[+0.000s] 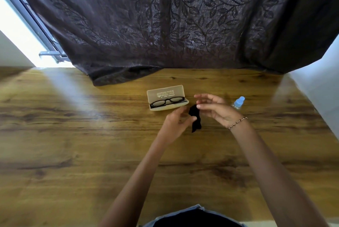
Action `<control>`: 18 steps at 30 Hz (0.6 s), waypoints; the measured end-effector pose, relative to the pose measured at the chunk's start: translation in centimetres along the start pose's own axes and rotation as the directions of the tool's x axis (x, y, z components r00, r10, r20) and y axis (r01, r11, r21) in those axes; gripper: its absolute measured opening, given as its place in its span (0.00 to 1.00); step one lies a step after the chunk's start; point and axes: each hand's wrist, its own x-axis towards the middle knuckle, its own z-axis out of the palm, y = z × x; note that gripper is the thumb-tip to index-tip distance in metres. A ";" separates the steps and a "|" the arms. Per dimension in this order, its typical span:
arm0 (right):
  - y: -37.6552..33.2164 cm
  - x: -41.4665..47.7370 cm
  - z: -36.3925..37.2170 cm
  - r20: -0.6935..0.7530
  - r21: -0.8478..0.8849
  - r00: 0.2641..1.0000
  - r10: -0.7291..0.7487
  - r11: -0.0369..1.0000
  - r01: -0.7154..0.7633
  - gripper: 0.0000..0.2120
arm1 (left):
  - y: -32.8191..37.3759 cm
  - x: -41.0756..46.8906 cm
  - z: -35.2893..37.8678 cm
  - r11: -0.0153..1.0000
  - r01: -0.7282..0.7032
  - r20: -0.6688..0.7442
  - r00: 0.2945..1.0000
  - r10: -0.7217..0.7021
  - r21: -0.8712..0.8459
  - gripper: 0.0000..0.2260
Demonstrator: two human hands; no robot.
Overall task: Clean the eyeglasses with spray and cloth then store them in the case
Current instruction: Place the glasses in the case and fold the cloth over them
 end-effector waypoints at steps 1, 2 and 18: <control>-0.1 0.0 0.1 0.010 0.040 1.000 -0.011 0.999 0.011 0.16 | 0.2 0.2 0.0 0.998 0.016 -0.018 1.000 -0.017 -0.053 0.11; -0.1 0.0 0.1 0.010 0.065 1.000 -0.025 0.998 0.024 0.16 | 0.4 0.4 -0.1 0.994 0.042 -0.040 0.998 -0.046 -0.096 0.07; 0.3 -0.8 1.7 -0.055 -0.225 0.996 -0.072 0.973 0.058 0.07 | 1.1 0.4 -1.9 0.892 0.114 -0.163 0.965 -0.203 -0.437 0.03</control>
